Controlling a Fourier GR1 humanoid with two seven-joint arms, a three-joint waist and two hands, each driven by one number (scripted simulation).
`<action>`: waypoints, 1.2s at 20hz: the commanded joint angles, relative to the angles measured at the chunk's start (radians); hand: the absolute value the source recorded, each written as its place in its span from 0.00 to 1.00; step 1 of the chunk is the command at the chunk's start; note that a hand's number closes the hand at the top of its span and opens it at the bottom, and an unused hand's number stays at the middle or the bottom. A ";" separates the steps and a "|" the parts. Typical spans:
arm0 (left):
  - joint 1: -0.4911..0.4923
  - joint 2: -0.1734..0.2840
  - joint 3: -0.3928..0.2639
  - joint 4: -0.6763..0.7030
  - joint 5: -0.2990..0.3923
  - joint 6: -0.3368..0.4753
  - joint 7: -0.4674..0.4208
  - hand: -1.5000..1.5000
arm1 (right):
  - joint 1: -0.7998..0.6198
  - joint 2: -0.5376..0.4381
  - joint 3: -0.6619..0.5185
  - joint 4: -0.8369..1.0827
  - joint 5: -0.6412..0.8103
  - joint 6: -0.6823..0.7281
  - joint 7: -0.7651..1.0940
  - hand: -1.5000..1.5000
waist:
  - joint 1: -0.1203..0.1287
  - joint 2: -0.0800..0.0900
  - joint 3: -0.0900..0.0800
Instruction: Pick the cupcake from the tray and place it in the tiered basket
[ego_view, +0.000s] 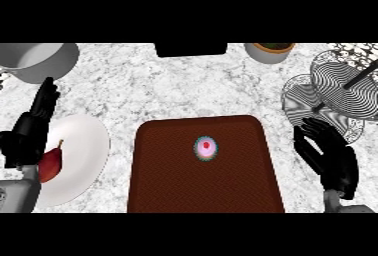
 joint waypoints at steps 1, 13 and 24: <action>0.047 0.006 -0.007 0.031 -0.033 0.025 0.047 0.50 | 0.141 0.117 -0.021 0.031 0.096 -0.321 0.002 0.00 | -0.020 -0.007 -0.004; -0.014 -0.026 -0.079 0.003 -0.087 0.032 0.093 0.50 | 0.318 -0.039 0.395 -0.162 0.482 -0.426 0.403 0.00 | 0.081 0.010 -0.013; -0.013 -0.026 -0.104 -0.008 -0.090 0.003 0.125 0.50 | 0.062 -0.156 0.385 -0.262 0.661 -0.211 1.069 0.00 | 0.117 0.003 -0.012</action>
